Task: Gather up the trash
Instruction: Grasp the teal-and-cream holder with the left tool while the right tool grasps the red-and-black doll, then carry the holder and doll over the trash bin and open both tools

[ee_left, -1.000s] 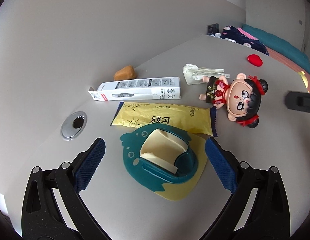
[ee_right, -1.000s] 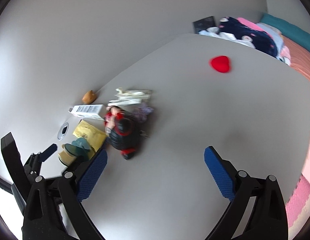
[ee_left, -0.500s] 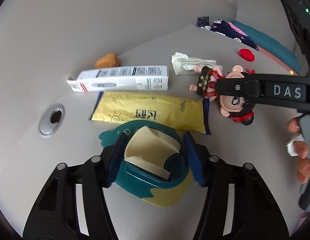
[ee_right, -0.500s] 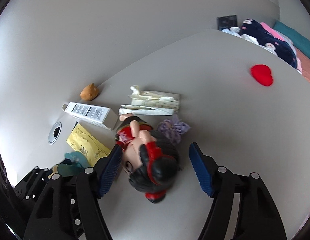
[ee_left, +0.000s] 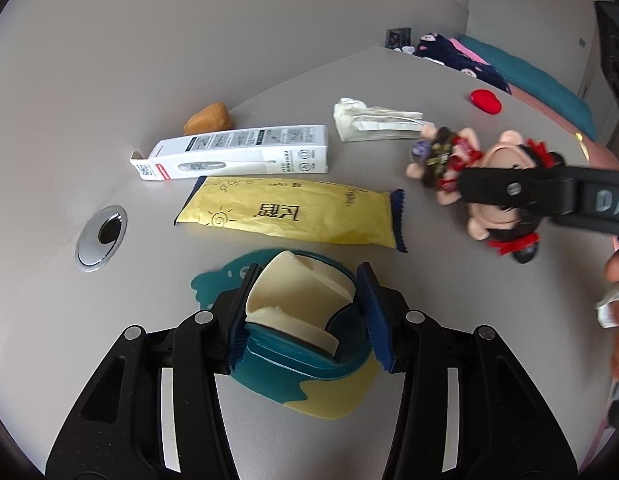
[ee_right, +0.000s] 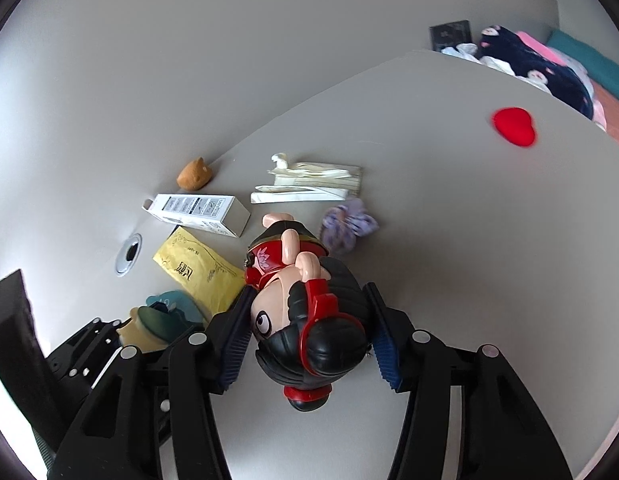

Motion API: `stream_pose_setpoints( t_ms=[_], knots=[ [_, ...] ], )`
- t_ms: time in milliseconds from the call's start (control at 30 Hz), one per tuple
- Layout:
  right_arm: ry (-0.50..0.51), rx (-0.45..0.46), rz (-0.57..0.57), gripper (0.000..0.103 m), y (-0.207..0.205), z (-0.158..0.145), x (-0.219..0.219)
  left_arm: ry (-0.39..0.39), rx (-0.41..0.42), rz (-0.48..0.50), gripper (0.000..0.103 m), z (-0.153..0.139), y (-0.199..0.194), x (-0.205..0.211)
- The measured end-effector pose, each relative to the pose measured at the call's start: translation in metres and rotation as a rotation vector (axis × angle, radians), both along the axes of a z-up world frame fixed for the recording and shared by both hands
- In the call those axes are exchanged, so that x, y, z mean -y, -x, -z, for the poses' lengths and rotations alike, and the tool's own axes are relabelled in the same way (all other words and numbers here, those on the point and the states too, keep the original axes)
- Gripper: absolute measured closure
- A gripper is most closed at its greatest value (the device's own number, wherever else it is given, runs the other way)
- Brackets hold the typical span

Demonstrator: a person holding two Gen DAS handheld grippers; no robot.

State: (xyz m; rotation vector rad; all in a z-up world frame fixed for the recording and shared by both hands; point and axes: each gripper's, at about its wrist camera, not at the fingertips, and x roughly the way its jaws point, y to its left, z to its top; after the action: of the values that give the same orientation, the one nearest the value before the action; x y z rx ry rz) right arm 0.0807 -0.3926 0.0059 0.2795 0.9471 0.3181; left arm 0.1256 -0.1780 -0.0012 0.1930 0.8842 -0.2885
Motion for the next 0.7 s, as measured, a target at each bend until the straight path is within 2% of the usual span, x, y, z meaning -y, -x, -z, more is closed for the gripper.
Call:
stream_pose_setpoints(
  t_ms=[433,700],
  knots=[
    [-0.083,0.052,0.034,0.048,0.053,-0.017,0.057,0.034,0.006,0.026,0.055,-0.011,0.037,0.026],
    [-0.127,0.08,0.085,0.048,0.084,-0.025,0.109,0.036,0.012,0.114,0.055,-0.02,0.06,0.074]
  ],
)
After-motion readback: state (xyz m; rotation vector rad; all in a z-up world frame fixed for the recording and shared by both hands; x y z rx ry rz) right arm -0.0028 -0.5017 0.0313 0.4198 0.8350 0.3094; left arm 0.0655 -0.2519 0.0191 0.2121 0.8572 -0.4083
